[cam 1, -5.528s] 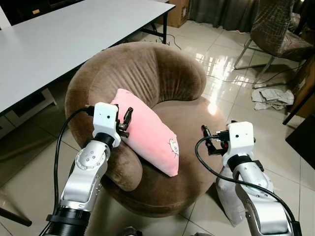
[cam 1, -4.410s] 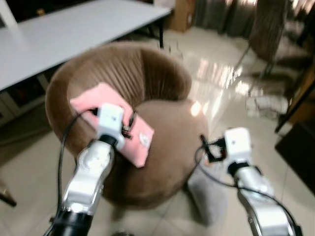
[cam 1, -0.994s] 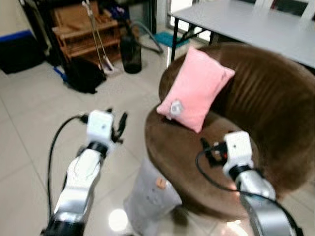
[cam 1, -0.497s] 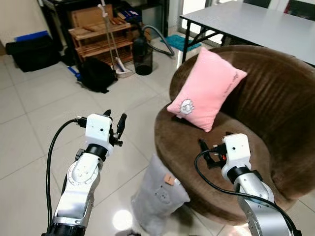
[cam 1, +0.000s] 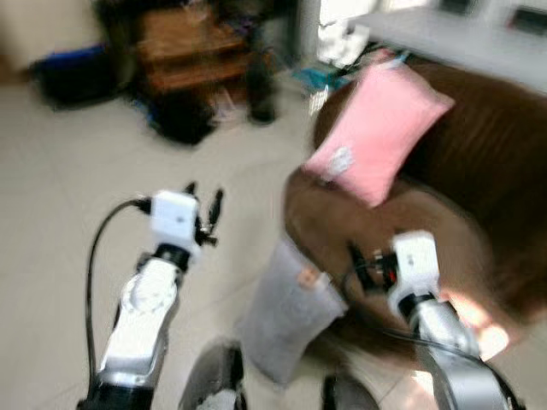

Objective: Move the pillow to the sofa from floor

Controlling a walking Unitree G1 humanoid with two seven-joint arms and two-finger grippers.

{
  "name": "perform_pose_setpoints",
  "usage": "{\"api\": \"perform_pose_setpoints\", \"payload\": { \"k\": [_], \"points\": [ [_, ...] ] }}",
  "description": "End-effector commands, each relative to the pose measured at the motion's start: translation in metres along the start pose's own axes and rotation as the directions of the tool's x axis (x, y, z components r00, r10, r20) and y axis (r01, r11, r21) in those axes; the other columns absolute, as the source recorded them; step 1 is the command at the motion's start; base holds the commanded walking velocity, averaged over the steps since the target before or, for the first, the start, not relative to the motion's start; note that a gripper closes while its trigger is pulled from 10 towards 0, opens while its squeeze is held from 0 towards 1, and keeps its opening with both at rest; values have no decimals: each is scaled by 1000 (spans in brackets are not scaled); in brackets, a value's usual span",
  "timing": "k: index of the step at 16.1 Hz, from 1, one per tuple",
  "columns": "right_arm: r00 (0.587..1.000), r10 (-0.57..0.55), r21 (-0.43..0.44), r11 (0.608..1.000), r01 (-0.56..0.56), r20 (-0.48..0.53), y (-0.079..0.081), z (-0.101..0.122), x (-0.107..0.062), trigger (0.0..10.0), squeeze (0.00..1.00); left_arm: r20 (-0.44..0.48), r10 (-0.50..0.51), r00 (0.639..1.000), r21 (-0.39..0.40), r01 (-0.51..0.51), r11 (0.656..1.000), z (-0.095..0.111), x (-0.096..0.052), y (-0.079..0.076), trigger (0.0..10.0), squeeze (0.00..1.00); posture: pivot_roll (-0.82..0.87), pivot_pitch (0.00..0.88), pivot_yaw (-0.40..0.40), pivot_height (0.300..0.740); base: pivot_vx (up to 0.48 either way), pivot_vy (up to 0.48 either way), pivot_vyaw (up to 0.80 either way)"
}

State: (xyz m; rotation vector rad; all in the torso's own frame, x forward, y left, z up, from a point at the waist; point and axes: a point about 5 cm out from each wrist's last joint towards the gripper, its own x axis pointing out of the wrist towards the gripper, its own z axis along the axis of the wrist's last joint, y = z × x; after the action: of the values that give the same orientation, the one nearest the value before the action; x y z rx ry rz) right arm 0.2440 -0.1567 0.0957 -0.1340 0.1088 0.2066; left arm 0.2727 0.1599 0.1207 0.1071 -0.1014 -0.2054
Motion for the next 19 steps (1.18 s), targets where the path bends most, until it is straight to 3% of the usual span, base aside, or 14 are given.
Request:
{"api": "perform_pose_setpoints", "payload": {
  "k": [1, 2, 6, 8, 9, 10, 19],
  "points": [
    [1000, 19, 33, 999, -19, -12, 2, -4, -2, 10000, 718, -6, -35, 999, -42, 35, 998, 2, 1, -1, 10000, 1000, -55, 0, 14, 615, 0, 0, 0],
    [1000, 29, 50, 998, -29, -7, 3, -4, -3, 10000, 1000, 0, -48, 999, -66, 48, 997, 3, 0, -1, 10000, 1000, -56, 0, 15, 615, 0, 0, 0],
    [999, 47, 56, 997, -47, 2, 4, -3, -4, 10000, 1000, 12, -42, 999, -71, 43, 997, 4, 0, 0, 10000, 1000, -57, 3, 13, 615, 0, 0, 0],
    [999, 38, 30, 999, -38, -6, 3, -3, -3, 10000, 1000, 25, -5, 1000, -1, 5, 1000, 7, 0, 3, 10000, 1000, -58, 10, 10, 615, 0, 0, 0],
    [999, 33, -19, 999, -33, -16, 2, -4, -1, 10000, 1000, 34, 23, 999, 55, -25, 998, 8, 1, 5, 10000, 0, -58, 10, 9, 615, 0, 0, 0],
    [999, 33, -41, 999, -34, -23, 2, -4, 0, 10000, 0, 37, 19, 999, 62, -22, 998, 8, 2, 4, 10000, 0, -59, 13, 7, 615, 0, 0, 0],
    [1000, 21, -61, 998, -22, -20, 3, 1, 2, 10000, 0, 45, 25, 999, 45, -27, 999, 8, 2, 3, 10000, 0, -62, 25, 2, 615, 256, 0, 0]
  ]
}}
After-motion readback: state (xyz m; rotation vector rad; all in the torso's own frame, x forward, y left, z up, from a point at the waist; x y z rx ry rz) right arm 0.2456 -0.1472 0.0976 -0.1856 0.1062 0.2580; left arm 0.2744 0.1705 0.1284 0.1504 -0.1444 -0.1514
